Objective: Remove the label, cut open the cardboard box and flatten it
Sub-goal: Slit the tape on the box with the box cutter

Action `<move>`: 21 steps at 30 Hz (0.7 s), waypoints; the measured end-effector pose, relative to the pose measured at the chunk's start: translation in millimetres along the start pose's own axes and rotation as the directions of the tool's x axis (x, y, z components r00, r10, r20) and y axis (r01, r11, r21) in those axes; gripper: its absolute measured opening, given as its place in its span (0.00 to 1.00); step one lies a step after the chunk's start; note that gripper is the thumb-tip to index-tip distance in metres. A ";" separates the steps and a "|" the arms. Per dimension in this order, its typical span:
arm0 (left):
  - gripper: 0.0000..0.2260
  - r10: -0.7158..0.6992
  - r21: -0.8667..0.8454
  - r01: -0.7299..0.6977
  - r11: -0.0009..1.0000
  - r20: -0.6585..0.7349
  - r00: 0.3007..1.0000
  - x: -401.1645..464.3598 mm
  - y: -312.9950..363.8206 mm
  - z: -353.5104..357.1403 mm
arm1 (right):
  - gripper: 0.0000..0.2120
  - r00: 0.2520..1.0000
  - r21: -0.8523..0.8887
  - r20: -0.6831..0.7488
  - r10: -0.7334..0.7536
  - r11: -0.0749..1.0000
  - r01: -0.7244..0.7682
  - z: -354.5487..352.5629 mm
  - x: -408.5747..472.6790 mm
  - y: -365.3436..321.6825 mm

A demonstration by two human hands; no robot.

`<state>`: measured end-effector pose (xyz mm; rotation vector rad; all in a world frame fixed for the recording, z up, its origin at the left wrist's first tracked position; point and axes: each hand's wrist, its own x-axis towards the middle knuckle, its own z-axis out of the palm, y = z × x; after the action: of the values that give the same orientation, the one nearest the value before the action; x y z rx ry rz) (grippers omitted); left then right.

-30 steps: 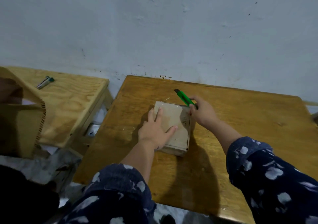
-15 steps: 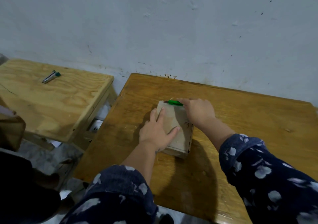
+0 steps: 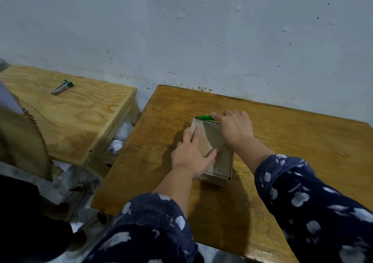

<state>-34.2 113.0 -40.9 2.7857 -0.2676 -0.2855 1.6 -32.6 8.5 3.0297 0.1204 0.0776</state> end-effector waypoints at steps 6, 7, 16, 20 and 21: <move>0.40 -0.028 0.029 0.028 0.999 -0.001 1.000 -0.2 2.2 -0.9 | 0.25 0.999 -0.035 0.043 0.020 0.999 -0.018 -1.1 -5.1 2.3; 0.40 -0.027 0.020 0.027 0.999 0.002 1.000 -0.6 2.0 -0.9 | 0.24 0.999 -0.043 0.045 0.028 0.999 -0.026 -1.9 -7.6 4.0; 0.40 0.001 -0.018 -0.001 1.000 0.006 1.000 -1.2 0.0 -0.2 | 0.26 0.988 -0.144 0.092 0.124 0.983 -0.109 -20.8 -41.8 40.4; 0.40 0.009 -0.003 -0.009 1.000 0.008 1.000 -1.8 0.0 -1.4 | 0.26 0.983 -0.156 0.097 0.155 0.978 -0.139 -22.9 -50.5 44.5; 0.40 0.010 -0.002 -0.010 1.000 0.008 1.000 -1.8 -0.2 -1.9 | 0.25 0.982 -0.173 0.099 0.162 0.975 -0.143 -23.3 -51.9 47.1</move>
<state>-35.5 114.2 -38.9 2.7807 -0.2827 -0.2941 -47.7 -81.1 34.4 2.8642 -0.1229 -0.0670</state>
